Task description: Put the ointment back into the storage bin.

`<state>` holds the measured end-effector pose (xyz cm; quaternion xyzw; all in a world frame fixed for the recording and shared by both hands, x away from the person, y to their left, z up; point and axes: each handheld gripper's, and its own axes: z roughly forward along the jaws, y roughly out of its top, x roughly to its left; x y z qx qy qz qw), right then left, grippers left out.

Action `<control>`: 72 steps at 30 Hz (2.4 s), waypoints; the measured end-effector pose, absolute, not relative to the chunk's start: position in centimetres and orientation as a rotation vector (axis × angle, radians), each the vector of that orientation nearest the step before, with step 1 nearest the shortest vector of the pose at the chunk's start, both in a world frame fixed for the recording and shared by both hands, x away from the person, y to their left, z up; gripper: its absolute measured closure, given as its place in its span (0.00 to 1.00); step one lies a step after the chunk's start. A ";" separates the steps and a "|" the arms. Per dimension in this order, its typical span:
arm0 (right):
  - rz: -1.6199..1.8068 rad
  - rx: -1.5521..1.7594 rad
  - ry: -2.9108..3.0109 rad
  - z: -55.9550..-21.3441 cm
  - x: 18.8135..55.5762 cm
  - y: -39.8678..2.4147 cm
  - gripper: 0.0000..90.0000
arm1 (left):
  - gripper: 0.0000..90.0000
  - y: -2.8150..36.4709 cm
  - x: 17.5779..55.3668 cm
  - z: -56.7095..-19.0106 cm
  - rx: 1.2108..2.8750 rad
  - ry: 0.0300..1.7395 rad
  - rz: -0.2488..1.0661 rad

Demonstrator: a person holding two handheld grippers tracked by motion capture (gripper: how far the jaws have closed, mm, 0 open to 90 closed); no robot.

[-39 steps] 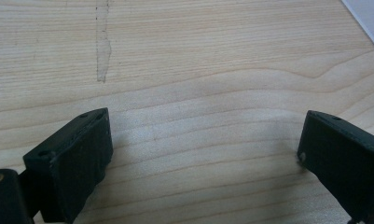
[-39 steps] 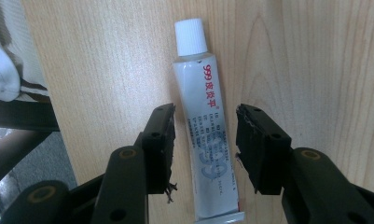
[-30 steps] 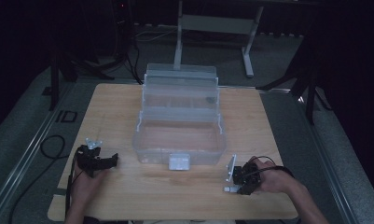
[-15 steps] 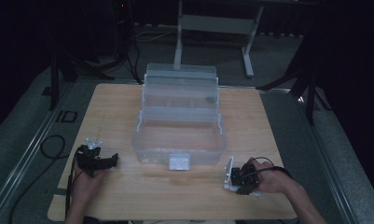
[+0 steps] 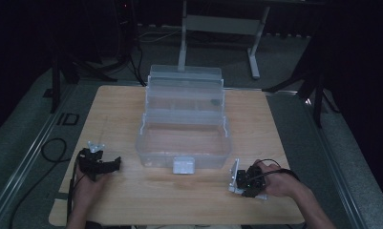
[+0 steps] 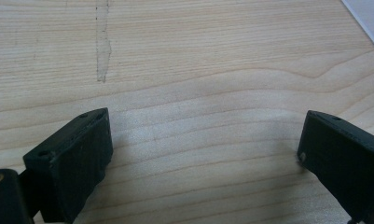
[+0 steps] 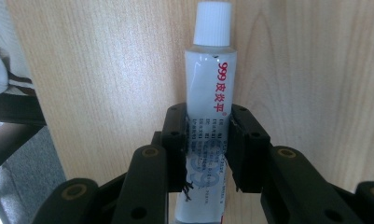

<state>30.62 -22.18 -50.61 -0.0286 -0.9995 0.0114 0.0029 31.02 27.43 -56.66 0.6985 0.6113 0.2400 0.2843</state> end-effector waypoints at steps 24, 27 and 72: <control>0.026 -0.097 -3.207 -46.2 31.4 -22.3 0.78 | 0.04 27.4 31.0 -56.7 1.868 1.635 0.642; 0.031 -0.096 -3.211 -45.8 31.5 -22.3 0.78 | 0.04 27.4 31.0 -56.7 1.868 1.635 0.642; 0.029 -0.080 -3.263 -40.6 34.4 -20.6 0.78 | 0.04 27.4 31.0 -56.7 1.869 1.635 0.642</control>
